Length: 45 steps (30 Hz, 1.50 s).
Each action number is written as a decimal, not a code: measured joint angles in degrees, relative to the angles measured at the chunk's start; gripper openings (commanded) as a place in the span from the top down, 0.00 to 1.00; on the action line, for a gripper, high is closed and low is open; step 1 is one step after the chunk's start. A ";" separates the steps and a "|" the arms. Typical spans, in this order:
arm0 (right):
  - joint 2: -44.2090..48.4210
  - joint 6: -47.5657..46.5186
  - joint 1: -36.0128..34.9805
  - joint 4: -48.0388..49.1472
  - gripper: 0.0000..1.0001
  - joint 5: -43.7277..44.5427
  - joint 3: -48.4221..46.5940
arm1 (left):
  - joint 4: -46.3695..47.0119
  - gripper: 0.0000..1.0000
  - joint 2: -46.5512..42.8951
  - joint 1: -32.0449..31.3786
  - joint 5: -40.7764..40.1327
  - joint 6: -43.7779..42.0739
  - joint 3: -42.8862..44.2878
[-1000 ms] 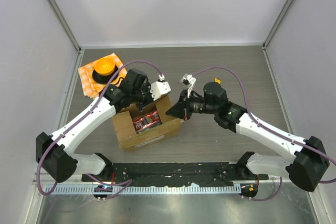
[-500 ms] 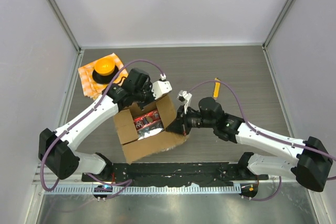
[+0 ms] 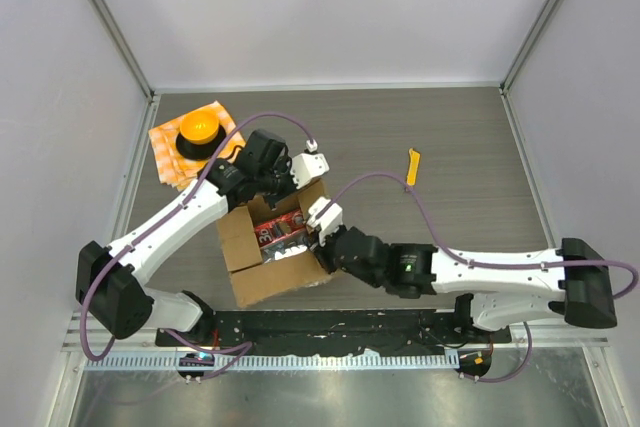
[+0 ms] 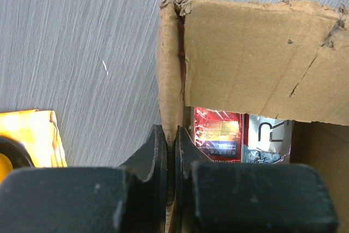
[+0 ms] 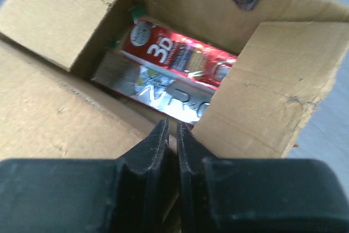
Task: Unpack the express box
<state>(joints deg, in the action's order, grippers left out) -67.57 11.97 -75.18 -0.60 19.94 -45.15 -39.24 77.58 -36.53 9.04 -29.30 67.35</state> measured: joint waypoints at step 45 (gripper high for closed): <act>-14.32 36.76 -12.04 -18.60 0.55 57.64 -7.54 | -9.79 0.00 -6.47 -9.27 -28.87 7.78 -5.86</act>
<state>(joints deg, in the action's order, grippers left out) -81.89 48.73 -87.22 -19.20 77.58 -52.69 -49.04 71.11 -45.80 -19.84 -21.52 61.49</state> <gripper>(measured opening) 0.466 0.996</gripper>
